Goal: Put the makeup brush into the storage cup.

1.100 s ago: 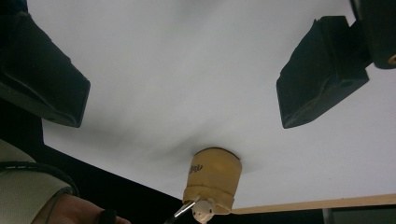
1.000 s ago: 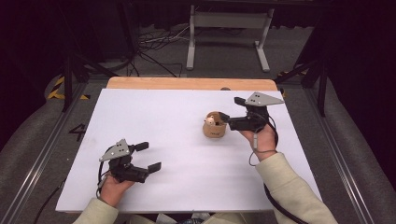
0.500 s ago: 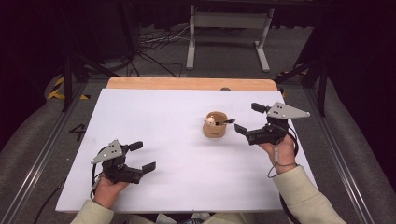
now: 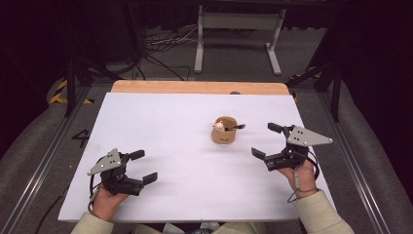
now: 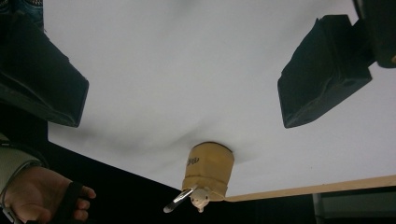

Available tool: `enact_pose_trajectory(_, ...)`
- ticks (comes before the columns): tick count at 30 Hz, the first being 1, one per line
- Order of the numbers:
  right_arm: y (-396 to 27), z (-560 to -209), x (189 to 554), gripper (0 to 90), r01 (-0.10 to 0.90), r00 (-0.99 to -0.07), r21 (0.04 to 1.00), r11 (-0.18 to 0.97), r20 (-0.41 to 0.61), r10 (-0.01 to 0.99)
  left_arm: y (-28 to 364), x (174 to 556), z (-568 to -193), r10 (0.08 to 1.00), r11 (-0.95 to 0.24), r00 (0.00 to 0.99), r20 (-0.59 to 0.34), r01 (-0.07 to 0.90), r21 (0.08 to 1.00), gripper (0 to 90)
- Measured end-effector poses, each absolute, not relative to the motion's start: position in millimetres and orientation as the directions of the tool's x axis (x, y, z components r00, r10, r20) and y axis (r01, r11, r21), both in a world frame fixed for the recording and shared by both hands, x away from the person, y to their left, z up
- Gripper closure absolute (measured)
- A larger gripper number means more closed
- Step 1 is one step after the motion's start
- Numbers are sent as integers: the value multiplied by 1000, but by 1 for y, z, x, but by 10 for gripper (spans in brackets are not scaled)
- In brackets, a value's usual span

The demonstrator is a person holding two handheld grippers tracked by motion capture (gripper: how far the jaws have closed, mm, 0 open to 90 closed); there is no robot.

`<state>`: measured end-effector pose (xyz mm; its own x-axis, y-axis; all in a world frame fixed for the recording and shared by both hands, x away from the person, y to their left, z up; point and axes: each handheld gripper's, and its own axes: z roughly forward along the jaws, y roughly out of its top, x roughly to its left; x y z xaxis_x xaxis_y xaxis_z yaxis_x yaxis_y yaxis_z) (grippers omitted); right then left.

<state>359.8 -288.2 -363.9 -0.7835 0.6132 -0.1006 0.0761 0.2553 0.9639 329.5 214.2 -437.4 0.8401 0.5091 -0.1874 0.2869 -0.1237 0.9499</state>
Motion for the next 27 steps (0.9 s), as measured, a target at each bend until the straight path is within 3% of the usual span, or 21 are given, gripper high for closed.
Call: enact_pose_trajectory(27,-294,-427,338,0,82,-806,973,214,-62,589,212,325,-450,494,-130,851,-176,273,953,27)
